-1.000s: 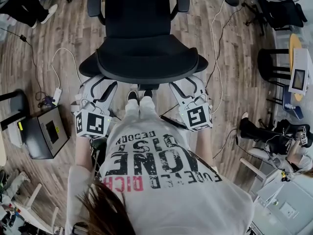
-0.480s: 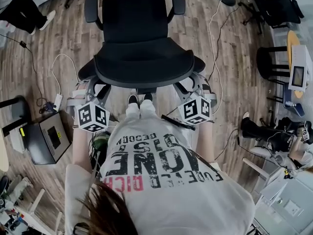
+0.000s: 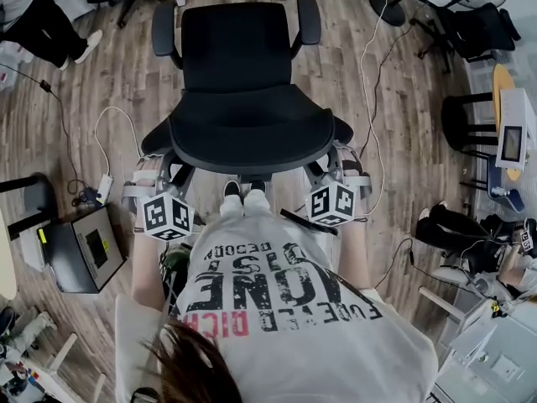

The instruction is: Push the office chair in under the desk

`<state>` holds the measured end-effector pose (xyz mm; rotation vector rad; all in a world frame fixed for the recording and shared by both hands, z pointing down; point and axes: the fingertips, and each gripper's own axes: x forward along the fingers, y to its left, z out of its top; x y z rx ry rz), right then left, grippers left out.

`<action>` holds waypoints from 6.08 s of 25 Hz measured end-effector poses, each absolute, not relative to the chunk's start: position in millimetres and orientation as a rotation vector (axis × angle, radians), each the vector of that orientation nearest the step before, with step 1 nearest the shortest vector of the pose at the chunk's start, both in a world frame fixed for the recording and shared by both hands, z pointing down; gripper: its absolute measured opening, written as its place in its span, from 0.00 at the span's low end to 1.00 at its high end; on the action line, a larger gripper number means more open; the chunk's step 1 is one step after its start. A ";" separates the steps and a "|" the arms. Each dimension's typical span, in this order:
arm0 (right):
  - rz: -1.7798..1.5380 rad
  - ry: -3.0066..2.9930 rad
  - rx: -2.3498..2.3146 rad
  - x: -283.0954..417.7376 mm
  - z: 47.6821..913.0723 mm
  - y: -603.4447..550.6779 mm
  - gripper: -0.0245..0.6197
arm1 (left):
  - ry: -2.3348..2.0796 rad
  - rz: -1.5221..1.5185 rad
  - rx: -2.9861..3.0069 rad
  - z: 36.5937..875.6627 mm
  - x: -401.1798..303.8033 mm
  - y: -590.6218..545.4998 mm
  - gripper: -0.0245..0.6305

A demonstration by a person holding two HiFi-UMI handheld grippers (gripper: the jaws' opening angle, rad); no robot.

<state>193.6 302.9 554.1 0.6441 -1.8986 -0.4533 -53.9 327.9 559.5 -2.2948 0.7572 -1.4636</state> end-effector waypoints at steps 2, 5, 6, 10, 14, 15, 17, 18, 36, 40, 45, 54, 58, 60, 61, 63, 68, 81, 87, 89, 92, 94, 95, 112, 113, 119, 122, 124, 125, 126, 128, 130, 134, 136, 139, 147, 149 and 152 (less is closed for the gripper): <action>-0.427 -1.898 0.631 193.3 555.0 305.0 0.35 | 0.752 -1.459 -2.292 560.0 -54.7 330.1 0.30; -0.401 -1.893 0.621 192.4 555.0 302.3 0.35 | 0.747 -1.449 -2.282 558.8 -55.8 327.1 0.30; -0.399 -1.890 0.622 191.8 554.9 301.0 0.35 | 0.745 -1.447 -2.280 558.6 -56.5 325.5 0.30; -0.389 -1.879 0.631 186.6 556.0 295.4 0.35 | 0.743 -1.442 -2.280 560.1 -62.2 317.5 0.30; -0.406 -1.875 0.651 181.1 556.7 282.5 0.35 | 0.748 -1.452 -2.283 561.2 -68.9 300.6 0.31; -0.409 -1.874 0.654 179.0 556.6 277.9 0.35 | 0.749 -1.457 -2.285 561.5 -71.2 295.0 0.31; -0.413 -1.873 0.660 174.3 557.0 269.5 0.35 | 0.753 -1.465 -2.287 562.5 -76.1 284.7 0.31; -0.419 -1.874 0.662 172.1 557.2 265.5 0.35 | 0.755 -1.465 -2.288 563.1 -78.4 279.6 0.32; -0.415 -1.865 0.640 164.5 555.3 177.4 0.35 | 0.754 -1.501 -2.287 561.8 -87.7 188.5 0.32; -0.394 -1.859 0.625 172.5 558.0 161.0 0.35 | 0.756 -1.509 -2.274 562.8 -79.8 176.2 0.32; -0.418 -1.861 0.616 169.0 560.4 140.4 0.35 | 0.779 -1.491 -2.257 564.7 -83.0 156.6 0.32; -0.441 -1.848 0.634 148.3 560.0 113.6 0.35 | 0.786 -1.483 -2.245 565.6 -104.5 123.7 0.33; -0.426 -1.833 0.635 139.9 563.0 101.3 0.35 | 0.766 -1.469 -2.243 567.6 -113.4 107.7 0.33; -0.417 -1.825 0.636 138.5 563.1 91.4 0.35 | 0.767 -1.457 -2.240 567.8 -114.8 98.2 0.33; -0.413 -1.822 0.637 137.9 563.5 86.5 0.35 | 0.772 -1.455 -2.236 568.1 -115.4 94.3 0.33; -0.404 -1.817 0.639 136.6 565.2 76.7 0.35 | 0.779 -1.451 -2.228 568.5 -116.9 85.8 0.33; -0.383 -1.800 0.659 135.1 565.1 49.6 0.35 | 0.769 -1.439 -2.219 567.2 -118.6 57.9 0.33; -0.390 -1.785 0.705 120.5 566.2 -5.5 0.35 | 0.751 -1.435 -2.220 569.4 -133.1 -1.7 0.33; -0.387 -1.777 0.713 118.3 566.7 -23.6 0.35 | 0.744 -1.428 -2.218 569.0 -135.6 -19.2 0.33; -0.389 -1.776 0.715 117.4 566.3 -28.4 0.35 | 0.741 -1.428 -2.217 568.6 -136.7 -24.6 0.33; -0.399 -1.774 0.722 115.1 566.3 -35.3 0.35 | 0.737 -1.429 -2.217 568.6 -139.0 -32.6 0.33; -0.405 -1.773 0.726 114.4 567.0 -40.9 0.35 | 0.737 -1.430 -2.214 569.2 -139.6 -38.3 0.33; -0.406 -1.772 0.727 114.5 567.3 -44.1 0.35 | 0.738 -1.430 -2.212 569.4 -139.4 -41.5 0.33; -0.415 -1.777 0.697 104.6 566.9 -115.2 0.35 | 0.740 -1.464 -2.205 568.4 -149.8 -112.0 0.33; -0.418 -1.778 0.695 104.4 566.7 -120.4 0.35 | 0.745 -1.467 -2.203 568.3 -150.0 -117.0 0.33; -0.425 -1.782 0.688 103.1 567.5 -147.8 0.35 | 0.757 -1.480 -2.200 569.8 -151.5 -143.8 0.33; -0.432 -1.784 0.685 101.3 567.9 -161.4 0.35 | 0.768 -1.485 -2.193 570.1 -153.5 -156.8 0.33; -0.433 -1.785 0.682 101.0 568.3 -169.9 0.35 | 0.775 -1.489 -2.190 570.3 -153.9 -164.9 0.33; -0.432 -1.784 0.680 101.1 568.6 -173.7 0.35 | 0.779 -1.491 -2.189 570.6 -153.8 -168.5 0.33; -0.431 -1.784 0.678 101.2 568.9 -177.2 0.35 | 0.782 -1.491 -2.188 571.0 -153.6 -171.6 0.33; -0.431 -1.784 0.674 101.2 569.1 -184.7 0.35 | 0.789 -1.491 -2.185 571.1 -153.7 -178.1 0.33; -0.438 -1.787 0.673 99.8 568.5 -193.9 0.35 | 0.797 -1.494 -2.182 570.4 -155.2 -186.4 0.33; -0.451 -1.787 0.673 97.1 568.6 -207.4 0.35 | 0.804 -1.501 -2.181 572.0 -157.9 -199.9 0.33; -0.457 -1.789 0.677 94.7 569.0 -212.5 0.35 | 0.806 -1.505 -2.178 572.6 -160.6 -205.4 0.33; -0.458 -1.788 0.685 88.1 568.9 -218.3 0.35 | 0.804 -1.505 -2.178 572.8 -167.1 -212.7 0.33; -0.436 -1.775 0.701 78.2 570.5 -233.7 0.35 | 0.787 -1.495 -2.173 573.5 -177.2 -232.8 0.33; -0.427 -1.768 0.703 75.4 571.2 -239.9 0.35 | 0.782 -1.490 -2.173 574.6 -180.0 -239.2 0.33; -0.427 -1.768 0.703 72.0 571.3 -250.1 0.35 | 0.782 -1.482 -2.171 574.4 -183.1 -249.2 0.33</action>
